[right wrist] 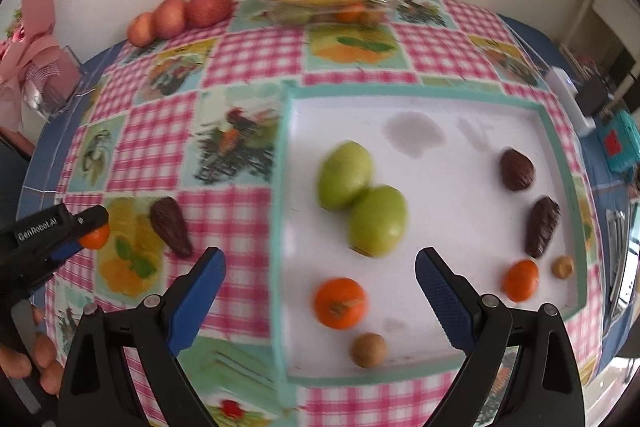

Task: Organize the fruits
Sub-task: 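Lift the orange with the left tool while the right tool grasps the wrinkled brown date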

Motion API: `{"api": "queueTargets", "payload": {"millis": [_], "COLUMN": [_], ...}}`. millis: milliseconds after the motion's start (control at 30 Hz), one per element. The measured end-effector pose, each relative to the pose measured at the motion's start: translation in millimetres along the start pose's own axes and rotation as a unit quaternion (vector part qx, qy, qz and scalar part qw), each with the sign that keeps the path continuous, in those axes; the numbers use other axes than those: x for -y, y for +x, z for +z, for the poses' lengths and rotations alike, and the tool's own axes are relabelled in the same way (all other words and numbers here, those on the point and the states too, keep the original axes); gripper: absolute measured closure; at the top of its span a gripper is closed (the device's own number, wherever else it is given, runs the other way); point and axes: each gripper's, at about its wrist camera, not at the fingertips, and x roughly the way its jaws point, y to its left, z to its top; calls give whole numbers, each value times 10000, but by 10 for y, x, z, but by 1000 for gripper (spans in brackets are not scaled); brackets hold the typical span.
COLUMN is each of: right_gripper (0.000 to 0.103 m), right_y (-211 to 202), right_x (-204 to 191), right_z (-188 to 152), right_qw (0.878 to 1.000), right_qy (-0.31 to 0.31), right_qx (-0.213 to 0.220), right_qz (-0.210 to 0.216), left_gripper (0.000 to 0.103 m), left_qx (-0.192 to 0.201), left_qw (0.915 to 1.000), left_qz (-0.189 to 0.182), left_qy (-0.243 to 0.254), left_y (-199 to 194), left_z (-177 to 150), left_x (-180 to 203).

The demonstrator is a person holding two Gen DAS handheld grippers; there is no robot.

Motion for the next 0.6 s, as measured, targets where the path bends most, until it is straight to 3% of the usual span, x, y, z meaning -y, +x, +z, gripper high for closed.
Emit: {"api": "queueTargets", "payload": {"millis": [367, 600], "right_gripper": [7, 8], "right_y": [51, 21], "right_x": [-691, -864], "right_z": [134, 200], "right_qw": [9978, 9961], "right_qy": [-572, -718], "right_qx": [137, 316], "right_qz": [288, 393], "left_gripper": [63, 63], "left_qx": [104, 52], "left_qw": [9994, 9993], "left_qz": [-29, -30], "left_qy": [-319, -359], "left_y": [-78, -45], "left_z": [121, 128], "left_x": [-310, -325]}}
